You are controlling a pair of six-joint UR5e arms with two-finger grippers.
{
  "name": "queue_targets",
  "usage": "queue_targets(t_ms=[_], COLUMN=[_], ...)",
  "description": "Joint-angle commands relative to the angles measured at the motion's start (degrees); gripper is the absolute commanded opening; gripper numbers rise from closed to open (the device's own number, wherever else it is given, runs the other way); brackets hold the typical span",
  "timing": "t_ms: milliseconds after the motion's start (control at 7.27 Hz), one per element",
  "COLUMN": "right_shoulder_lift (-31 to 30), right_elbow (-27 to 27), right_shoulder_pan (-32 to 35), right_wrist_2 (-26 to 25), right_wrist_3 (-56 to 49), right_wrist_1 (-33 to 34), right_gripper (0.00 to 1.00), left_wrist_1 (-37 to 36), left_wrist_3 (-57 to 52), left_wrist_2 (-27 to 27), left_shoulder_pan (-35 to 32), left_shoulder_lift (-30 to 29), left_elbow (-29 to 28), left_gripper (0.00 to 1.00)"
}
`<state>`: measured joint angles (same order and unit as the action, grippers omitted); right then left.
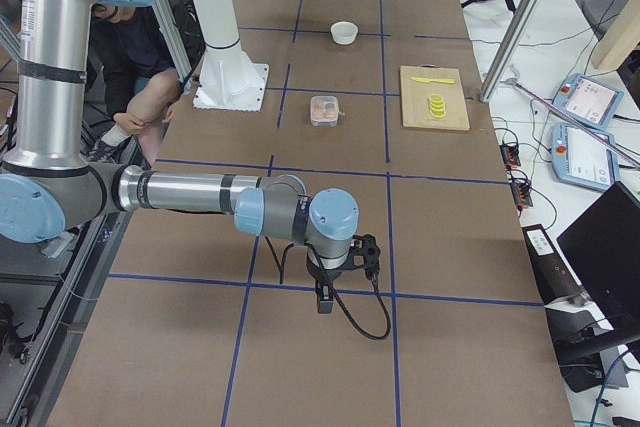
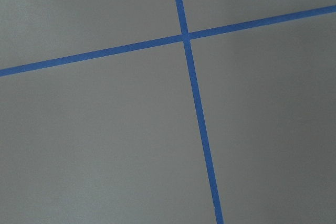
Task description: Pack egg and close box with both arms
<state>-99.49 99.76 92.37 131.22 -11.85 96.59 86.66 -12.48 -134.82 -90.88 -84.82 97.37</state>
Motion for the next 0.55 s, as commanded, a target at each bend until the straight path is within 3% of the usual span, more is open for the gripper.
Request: queue_targets(t_ms=[0,413], right_shoulder_lift=[0.0,0.3], right_elbow=[0.0,0.0], right_shoulder_pan=[0.0,-0.1], right_wrist_2=[0.0,0.0], right_wrist_3=[0.0,0.1], right_wrist_1=[0.0,0.0], right_gripper=[1.00,1.00], left_wrist_1=[0.0,0.0], left_wrist_3=[0.0,0.0], left_wrist_2=[0.0,-0.1], left_shoulder_pan=[0.0,0.0], left_shoulder_lift=[0.0,0.0], left_elbow=[-0.1,0.0], left_gripper=[1.00,1.00])
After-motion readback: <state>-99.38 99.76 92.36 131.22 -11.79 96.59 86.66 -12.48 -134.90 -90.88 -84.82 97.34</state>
